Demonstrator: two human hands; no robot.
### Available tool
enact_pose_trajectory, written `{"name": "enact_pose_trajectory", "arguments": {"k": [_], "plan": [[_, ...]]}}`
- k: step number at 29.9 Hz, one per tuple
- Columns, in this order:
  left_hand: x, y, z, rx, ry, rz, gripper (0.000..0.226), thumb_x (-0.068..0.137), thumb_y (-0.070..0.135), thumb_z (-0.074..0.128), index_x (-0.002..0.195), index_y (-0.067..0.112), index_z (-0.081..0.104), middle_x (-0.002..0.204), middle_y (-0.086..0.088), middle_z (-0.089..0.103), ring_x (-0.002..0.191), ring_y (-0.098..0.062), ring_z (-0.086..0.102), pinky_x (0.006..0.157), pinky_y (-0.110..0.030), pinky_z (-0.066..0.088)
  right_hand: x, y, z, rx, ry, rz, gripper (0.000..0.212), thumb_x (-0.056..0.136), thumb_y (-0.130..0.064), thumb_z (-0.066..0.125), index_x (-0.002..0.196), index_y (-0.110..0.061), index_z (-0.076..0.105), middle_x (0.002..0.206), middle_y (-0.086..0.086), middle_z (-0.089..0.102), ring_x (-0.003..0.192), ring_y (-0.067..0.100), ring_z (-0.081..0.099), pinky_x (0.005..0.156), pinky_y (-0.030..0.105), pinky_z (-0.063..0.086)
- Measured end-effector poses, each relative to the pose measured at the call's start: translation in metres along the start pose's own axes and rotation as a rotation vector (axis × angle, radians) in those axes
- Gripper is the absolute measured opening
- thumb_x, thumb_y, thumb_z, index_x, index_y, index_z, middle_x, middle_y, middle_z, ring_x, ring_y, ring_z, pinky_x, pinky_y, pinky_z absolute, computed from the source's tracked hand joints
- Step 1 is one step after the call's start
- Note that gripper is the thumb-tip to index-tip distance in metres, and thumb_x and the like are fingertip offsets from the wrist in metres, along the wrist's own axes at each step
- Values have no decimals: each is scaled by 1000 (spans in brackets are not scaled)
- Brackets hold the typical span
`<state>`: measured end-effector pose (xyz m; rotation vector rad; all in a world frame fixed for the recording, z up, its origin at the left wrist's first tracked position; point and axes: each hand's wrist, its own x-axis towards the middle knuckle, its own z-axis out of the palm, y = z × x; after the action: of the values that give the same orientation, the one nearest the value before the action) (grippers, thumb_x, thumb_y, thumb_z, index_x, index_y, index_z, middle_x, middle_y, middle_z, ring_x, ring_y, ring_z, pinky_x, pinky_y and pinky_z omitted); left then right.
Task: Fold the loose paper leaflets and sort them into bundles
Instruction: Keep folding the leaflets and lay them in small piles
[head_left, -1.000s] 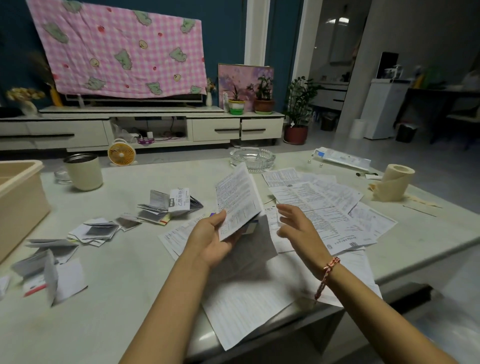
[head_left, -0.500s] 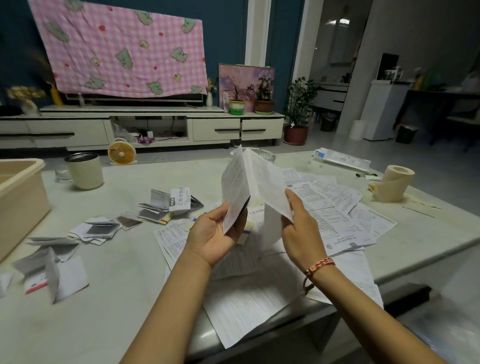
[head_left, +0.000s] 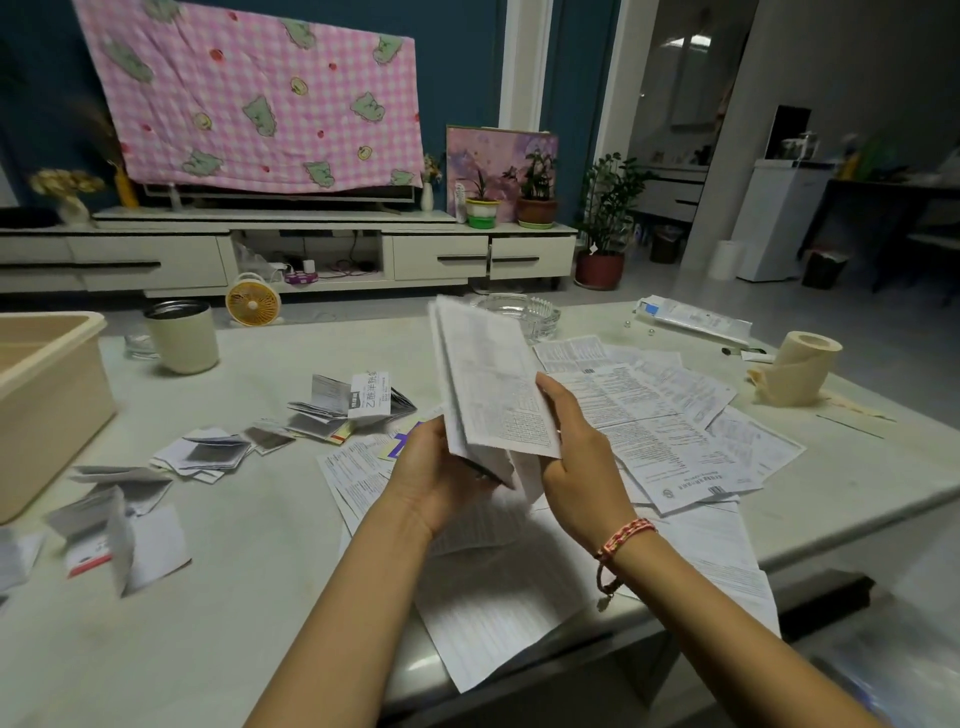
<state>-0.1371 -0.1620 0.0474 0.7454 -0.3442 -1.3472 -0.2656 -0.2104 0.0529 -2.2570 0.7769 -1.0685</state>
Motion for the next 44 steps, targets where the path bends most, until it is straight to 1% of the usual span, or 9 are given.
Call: {"name": "enact_pose_trajectory", "arguments": {"k": [2,4,9,12,15,25,29,35,44], "plan": [[2,0,0,69,76,43,23,90,17,42,97,13,64,104,-18,55,79,-27,50,72,-33,41,1,3,3,-159,-25,-7,70,83,9,49,145,-17,27,135,4,50,113,21,52,84,23,44],[1,2,-1,76,73,94,32,97,26,38,107,10,64,112,-18,63,99,-35,58,87,-43,45,2,7,6,-308,-33,-11,74,79,11,53,145,-13,28,139,7,47,116,25,52,89,31,45],[-14,13,0,144,0,167,54,94,54,32,109,13,64,102,-11,72,93,-27,68,75,-43,55,4,21,11,-598,32,-211,86,47,16,76,127,-3,49,117,16,63,84,28,68,62,36,55],[-14,11,-2,282,167,259,17,97,22,47,94,15,63,78,-2,73,82,-20,69,62,-34,57,3,12,8,-305,-106,-124,75,80,2,62,144,-15,28,142,2,43,121,20,50,95,32,47],[-11,13,-12,315,267,284,15,97,13,47,90,14,61,75,-3,71,72,-21,67,56,-34,56,6,3,3,241,-312,140,82,83,-5,64,146,-26,17,139,-9,39,121,10,44,86,16,48],[-16,14,-10,207,287,322,22,98,14,45,114,8,58,91,-5,69,77,-18,67,55,-29,58,17,4,-3,1014,-368,557,73,61,-13,53,133,-9,45,127,15,58,119,36,53,97,57,43],[-26,19,-10,-22,105,141,18,95,21,48,93,13,64,79,-7,73,67,-20,71,60,-34,57,19,3,-3,1028,-420,561,66,63,-17,45,128,-6,54,129,18,57,115,32,55,98,58,39],[-29,17,-5,-51,50,105,26,82,6,55,106,9,63,96,-14,72,77,-26,71,71,-45,55,19,-6,-2,830,-529,483,54,82,-62,48,122,-27,59,122,7,64,111,28,60,91,50,51],[-30,14,-4,13,94,158,22,90,12,54,110,10,61,113,-21,66,106,-36,61,92,-55,46,21,-13,4,616,-325,508,25,94,-7,50,118,-4,56,108,14,66,96,30,66,74,43,58]]}}
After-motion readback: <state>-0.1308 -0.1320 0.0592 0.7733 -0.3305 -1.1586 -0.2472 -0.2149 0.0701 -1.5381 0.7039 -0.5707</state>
